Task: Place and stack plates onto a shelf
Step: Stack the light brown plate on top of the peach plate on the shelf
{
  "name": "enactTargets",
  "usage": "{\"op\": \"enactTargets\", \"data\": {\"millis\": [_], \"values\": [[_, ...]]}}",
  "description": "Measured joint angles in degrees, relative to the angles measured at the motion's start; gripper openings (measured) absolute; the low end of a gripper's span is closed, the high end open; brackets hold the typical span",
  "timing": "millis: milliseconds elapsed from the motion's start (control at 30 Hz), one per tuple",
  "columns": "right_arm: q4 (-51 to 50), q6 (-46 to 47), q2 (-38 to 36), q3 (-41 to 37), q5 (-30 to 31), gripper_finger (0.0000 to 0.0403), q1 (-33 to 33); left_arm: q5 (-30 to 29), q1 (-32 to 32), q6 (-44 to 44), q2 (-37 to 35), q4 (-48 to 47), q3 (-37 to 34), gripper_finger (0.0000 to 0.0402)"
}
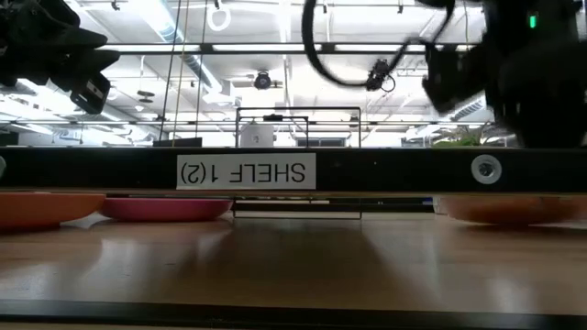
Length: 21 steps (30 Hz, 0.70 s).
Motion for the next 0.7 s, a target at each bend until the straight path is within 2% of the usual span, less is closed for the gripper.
{"op": "enactTargets", "data": {"millis": [67, 167, 367, 533, 700], "values": [[-4.4, -1.8, 0.0, 4.2, 1.5, 0.0015, 0.1, 0.0, 0.0, 0.0, 0.0, -0.1, 0.0, 0.0103], [-8.7, -7.6, 0.0, 10.3, 7.2, 0.0015, 0.9, 0.0, 0.0, 0.0, 0.0, 0.0, 0.0, 0.0103], [-6.9, -31.4, -0.2, 16.9, 19.4, 0.0019, 3.1, 0.0, 0.0, 0.0, 0.0, 0.0, 0.0, 0.0103], [-2.4, -59.1, 0.1, 17.0, 20.9, 0.0020, 2.5, 0.0, 0.0, 0.0, 0.0, 0.0, 0.0, 0.0103], [4.4, -75.4, 0.3, 15.5, 21.4, 0.0016, -0.4, 0.0, 0.0, 0.0, 0.0, 0.0, 0.0, 0.0103]]}}
